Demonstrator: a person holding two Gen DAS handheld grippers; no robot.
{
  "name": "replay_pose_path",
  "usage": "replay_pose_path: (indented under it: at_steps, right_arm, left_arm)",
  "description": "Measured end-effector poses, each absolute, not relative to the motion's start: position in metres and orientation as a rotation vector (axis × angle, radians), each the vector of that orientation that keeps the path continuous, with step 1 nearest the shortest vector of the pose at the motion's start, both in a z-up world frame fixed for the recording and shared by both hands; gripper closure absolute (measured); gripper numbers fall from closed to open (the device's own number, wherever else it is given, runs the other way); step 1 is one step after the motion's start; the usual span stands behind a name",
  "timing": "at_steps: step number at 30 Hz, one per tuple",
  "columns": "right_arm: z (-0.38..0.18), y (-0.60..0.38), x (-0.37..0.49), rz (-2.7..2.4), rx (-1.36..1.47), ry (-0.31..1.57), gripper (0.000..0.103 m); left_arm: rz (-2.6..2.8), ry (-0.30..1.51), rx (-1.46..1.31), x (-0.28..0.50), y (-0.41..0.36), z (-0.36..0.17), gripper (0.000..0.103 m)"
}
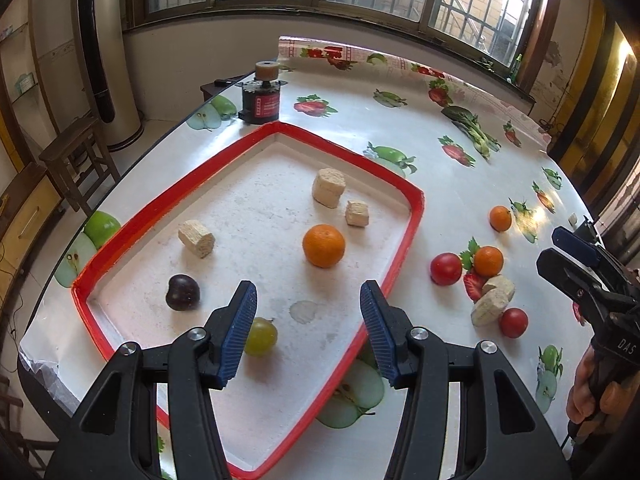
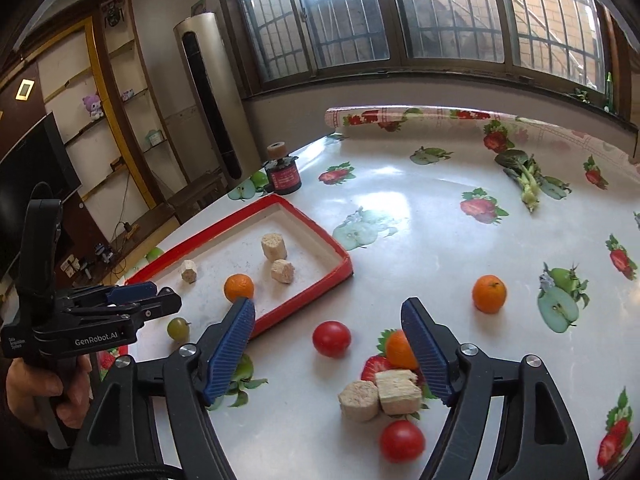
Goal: Organize fruits
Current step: 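Move both grippers back toward the blocks and tomatoes beside the tray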
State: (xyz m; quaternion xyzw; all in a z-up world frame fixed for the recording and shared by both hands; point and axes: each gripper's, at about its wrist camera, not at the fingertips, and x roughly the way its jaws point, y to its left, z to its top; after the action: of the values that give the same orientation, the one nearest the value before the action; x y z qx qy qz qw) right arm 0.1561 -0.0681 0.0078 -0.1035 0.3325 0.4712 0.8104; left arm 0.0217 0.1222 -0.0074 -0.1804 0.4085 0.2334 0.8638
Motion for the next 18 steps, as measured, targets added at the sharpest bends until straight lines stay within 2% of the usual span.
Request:
replay_pose_path:
  at_steps: [3, 13, 18]
  right_arm:
    - [0.010, -0.088, 0.157, 0.955, -0.243, 0.692, 0.006]
    - [-0.008, -0.139, 0.163, 0.915, -0.250, 0.723, 0.005]
    - [-0.016, -0.152, 0.164, 0.899, -0.246, 0.745, 0.007]
  left_arm:
    - [0.461, 0.858, -0.365, 0.028, 0.108, -0.006, 0.051]
    - [0.372, 0.876, -0.330, 0.044, 0.069, -0.007, 0.051]
    - [0.343, 0.889, -0.319, 0.050, 0.056, -0.011, 0.051]
